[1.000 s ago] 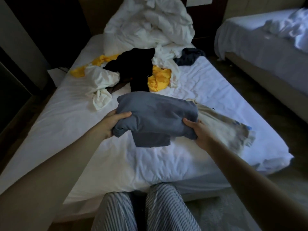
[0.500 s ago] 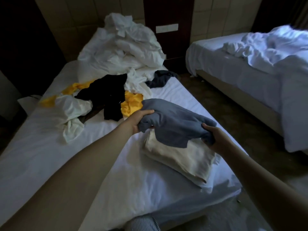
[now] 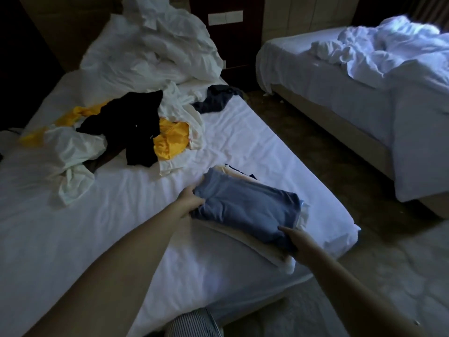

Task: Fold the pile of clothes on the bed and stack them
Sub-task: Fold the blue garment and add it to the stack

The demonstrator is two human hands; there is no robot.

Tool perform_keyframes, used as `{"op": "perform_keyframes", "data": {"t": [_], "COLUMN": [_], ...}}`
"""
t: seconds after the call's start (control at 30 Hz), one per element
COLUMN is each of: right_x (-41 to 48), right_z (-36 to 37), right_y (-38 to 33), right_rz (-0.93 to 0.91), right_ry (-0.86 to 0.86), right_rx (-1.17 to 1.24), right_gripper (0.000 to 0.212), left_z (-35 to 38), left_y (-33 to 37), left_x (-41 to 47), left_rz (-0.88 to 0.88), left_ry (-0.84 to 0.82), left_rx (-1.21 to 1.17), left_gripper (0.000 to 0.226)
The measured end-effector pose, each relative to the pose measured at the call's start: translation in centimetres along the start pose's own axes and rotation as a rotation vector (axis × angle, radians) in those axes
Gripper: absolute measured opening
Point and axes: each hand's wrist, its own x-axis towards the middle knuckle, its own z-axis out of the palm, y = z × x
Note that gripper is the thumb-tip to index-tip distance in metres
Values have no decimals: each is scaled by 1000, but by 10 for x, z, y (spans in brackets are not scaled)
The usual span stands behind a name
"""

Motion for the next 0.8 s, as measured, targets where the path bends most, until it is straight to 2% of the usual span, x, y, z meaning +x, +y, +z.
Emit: {"op": "perform_keyframes", "data": {"t": [0.1,0.23,0.27,0.33,0.4,0.43,0.5,0.57,0.63,0.67,0.73,0.8], "right_x": [0,-2,-3,-6,-8,-10,-9,0,13,20,35,45], "right_z": [-1,-5,-5,-1,7,13,29,50,71,77,76,68], "right_y": [-4,-12,-12,-9,-6,-5,-8,-16,-20,-19,-8,9], "right_rz": [-40,-47,-39,-55,-175,-288,-553,-735,-790,-787,-668,-532], "right_ry": [-14,-6,33,179,341,407,463,387,267,237,222,251], "right_rx": [18,-80,-154,-397,-708,-856,-1064,-1250,-1393,-1427,-1439,-1387], "right_gripper": [15,34,39,48,58,63,66,57,49,49,53,59], "left_z": [0,-1,1,8,16,20,32,48,66,73,78,75], "left_y": [-2,-4,-4,-2,3,10,24,37,36,30,12,-7], "left_x": [8,17,17,15,11,7,2,1,8,13,25,34], "left_rz": [29,93,107,56,13,79,351,567,663,653,498,372], "left_ry": [71,173,189,214,318,385,447,358,206,117,-62,-84], "left_rx": [-29,29,73,201,408,504,589,615,698,778,967,1002], "left_gripper": [45,21,21,38,56,60,60,59,58,56,53,61]}}
